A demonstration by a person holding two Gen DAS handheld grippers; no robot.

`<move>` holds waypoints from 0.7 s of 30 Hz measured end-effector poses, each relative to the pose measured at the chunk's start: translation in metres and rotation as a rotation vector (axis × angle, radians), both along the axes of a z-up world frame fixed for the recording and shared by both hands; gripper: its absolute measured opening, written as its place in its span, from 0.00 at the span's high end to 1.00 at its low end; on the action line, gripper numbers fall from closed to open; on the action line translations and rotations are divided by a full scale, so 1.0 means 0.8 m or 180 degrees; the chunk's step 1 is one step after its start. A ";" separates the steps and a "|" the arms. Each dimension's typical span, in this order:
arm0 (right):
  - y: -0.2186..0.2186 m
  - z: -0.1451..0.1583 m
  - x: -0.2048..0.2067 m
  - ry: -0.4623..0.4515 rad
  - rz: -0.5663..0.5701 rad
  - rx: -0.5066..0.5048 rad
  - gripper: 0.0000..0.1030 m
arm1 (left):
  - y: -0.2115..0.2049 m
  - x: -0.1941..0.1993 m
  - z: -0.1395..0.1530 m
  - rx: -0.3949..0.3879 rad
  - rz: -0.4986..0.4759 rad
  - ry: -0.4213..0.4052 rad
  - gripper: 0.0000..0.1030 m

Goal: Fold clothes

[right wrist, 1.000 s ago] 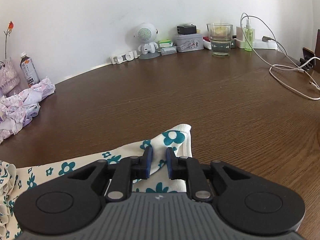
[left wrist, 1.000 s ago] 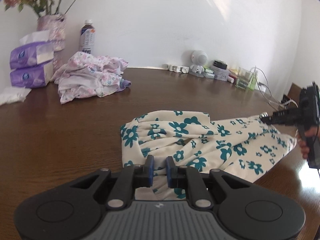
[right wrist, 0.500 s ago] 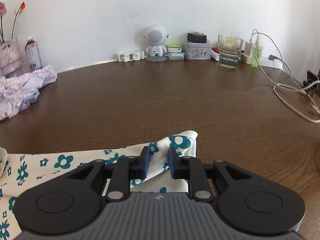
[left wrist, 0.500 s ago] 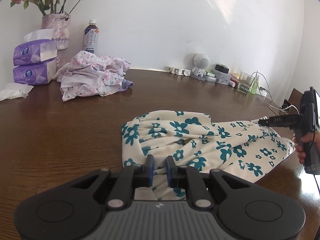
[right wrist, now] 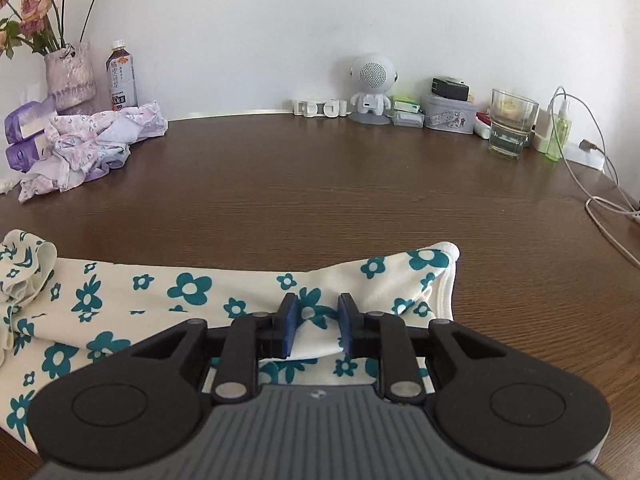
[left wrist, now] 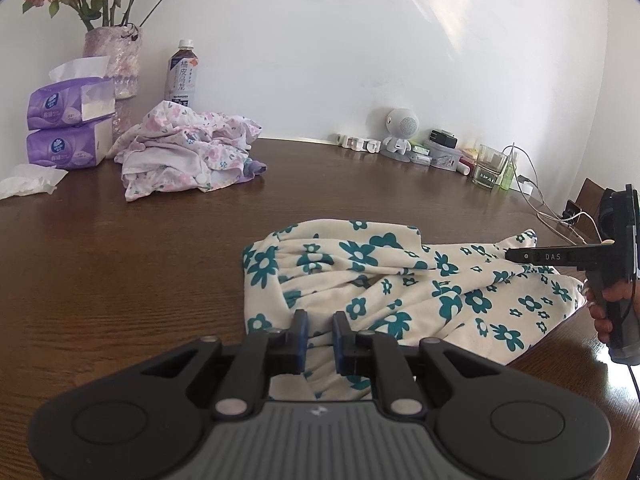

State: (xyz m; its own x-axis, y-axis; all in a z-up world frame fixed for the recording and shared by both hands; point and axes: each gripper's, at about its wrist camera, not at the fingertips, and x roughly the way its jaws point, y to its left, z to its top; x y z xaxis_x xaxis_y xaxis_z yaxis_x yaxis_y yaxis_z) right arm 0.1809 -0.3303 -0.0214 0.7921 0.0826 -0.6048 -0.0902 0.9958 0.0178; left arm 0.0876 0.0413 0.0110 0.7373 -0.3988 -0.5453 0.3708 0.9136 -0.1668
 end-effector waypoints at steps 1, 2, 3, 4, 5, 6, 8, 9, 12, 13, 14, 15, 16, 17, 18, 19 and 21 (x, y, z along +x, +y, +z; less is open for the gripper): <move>0.002 0.003 0.000 0.0030 -0.0038 0.0004 0.80 | 0.000 0.000 0.000 0.0002 0.0001 -0.0001 0.89; 0.005 0.006 0.000 0.0062 -0.0080 0.0006 0.80 | 0.000 -0.001 0.000 0.0008 0.0000 -0.0006 0.88; 0.009 0.011 -0.003 0.0063 -0.0072 0.0041 0.79 | -0.001 -0.001 0.000 0.0015 -0.0001 -0.0011 0.89; 0.014 0.017 -0.010 0.0017 0.0016 0.0113 0.80 | 0.000 -0.001 0.000 0.0006 0.0002 -0.0007 0.89; 0.020 0.022 -0.017 -0.0038 0.0119 0.0191 0.80 | 0.000 -0.001 0.000 -0.0003 0.0005 -0.0004 0.89; 0.026 0.027 -0.024 -0.0092 0.0222 0.0269 0.80 | 0.001 -0.001 0.000 -0.0012 0.0008 0.0000 0.89; 0.040 0.031 -0.032 -0.0141 0.0401 0.0337 0.80 | 0.000 -0.001 0.000 0.0000 0.0008 -0.0003 0.89; 0.048 0.030 -0.032 -0.0124 0.0474 0.0302 0.79 | 0.000 -0.001 0.000 0.0007 0.0008 -0.0006 0.89; 0.066 0.006 -0.031 -0.0009 0.0515 0.0022 0.77 | 0.000 -0.001 -0.001 0.0000 0.0005 -0.0006 0.89; 0.064 0.002 -0.033 -0.0037 0.0496 0.0043 0.73 | 0.001 -0.001 -0.001 -0.0011 0.0004 -0.0003 0.89; 0.057 0.004 -0.032 -0.0009 0.0461 0.0150 0.72 | 0.001 -0.001 -0.002 -0.0022 0.0003 0.0000 0.89; 0.051 0.006 -0.030 0.0034 0.0422 0.0231 0.72 | 0.002 -0.001 -0.002 -0.0029 0.0002 0.0003 0.89; 0.049 0.009 -0.029 0.0070 0.0369 0.0282 0.72 | 0.002 -0.001 -0.002 -0.0023 0.0001 0.0002 0.89; 0.049 0.013 -0.029 0.0100 0.0334 0.0296 0.72 | 0.001 -0.001 -0.001 -0.0017 0.0000 0.0001 0.88; 0.049 0.016 -0.029 0.0129 0.0302 0.0303 0.72 | 0.001 -0.001 -0.001 -0.0006 -0.0005 -0.0004 0.88; 0.049 0.020 -0.031 0.0120 0.0273 0.0320 0.72 | 0.001 -0.001 -0.001 -0.0008 -0.0005 -0.0003 0.89; 0.045 0.027 -0.038 0.0097 0.0220 0.0358 0.72 | 0.002 -0.001 -0.001 -0.0012 -0.0004 -0.0002 0.88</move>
State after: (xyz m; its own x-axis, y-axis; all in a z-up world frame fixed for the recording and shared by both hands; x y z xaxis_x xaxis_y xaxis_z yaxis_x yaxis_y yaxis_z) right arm 0.1509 -0.2942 -0.0001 0.7636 0.2050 -0.6123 -0.1563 0.9787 0.1327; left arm 0.0871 0.0428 0.0098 0.7371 -0.4019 -0.5433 0.3721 0.9125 -0.1701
